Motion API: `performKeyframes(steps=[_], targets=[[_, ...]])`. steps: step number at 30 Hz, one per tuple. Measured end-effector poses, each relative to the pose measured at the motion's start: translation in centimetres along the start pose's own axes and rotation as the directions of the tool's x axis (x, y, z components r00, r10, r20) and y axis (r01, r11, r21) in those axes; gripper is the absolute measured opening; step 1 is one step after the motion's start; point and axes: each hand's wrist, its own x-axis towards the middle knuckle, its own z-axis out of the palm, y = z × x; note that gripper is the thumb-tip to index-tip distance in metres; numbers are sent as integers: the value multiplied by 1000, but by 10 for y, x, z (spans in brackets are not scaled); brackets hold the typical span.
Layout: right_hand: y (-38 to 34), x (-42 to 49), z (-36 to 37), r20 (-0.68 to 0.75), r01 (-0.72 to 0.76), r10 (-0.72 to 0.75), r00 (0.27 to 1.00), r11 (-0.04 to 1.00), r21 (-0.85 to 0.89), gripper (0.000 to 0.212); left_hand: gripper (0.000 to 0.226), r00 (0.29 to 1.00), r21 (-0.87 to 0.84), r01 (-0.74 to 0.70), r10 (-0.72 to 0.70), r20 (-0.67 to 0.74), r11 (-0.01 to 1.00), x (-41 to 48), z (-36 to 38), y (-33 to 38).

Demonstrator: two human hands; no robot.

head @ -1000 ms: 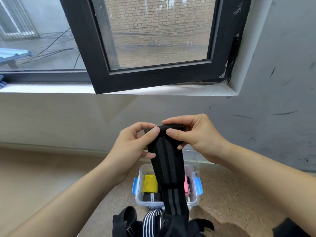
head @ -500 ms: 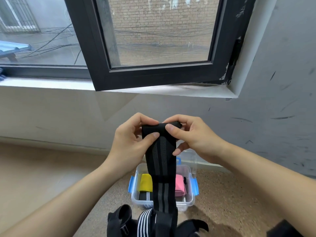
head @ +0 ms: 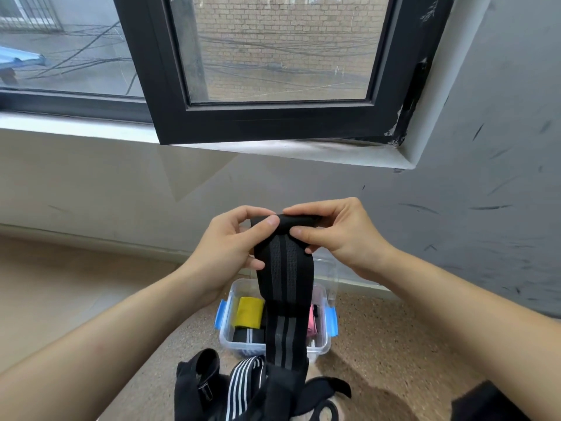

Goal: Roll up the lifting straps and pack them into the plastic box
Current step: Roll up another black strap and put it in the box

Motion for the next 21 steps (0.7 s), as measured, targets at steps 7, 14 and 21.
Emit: performKeyframes(steps=[7,14,21], targets=[[-6,-1,-6,77,-195,193,978,981,16,36,21,997,-11,-77,77,31,997,0,-6,-1],[-7,-1,0,119,-258,248,961,963,76,28,25,958,64,-287,285,41,956,-4,-6,-6],[-6,-2,-2,75,-154,148,986,985,82,17,30,996,29,-44,41,81,999,-7,-5,-2]])
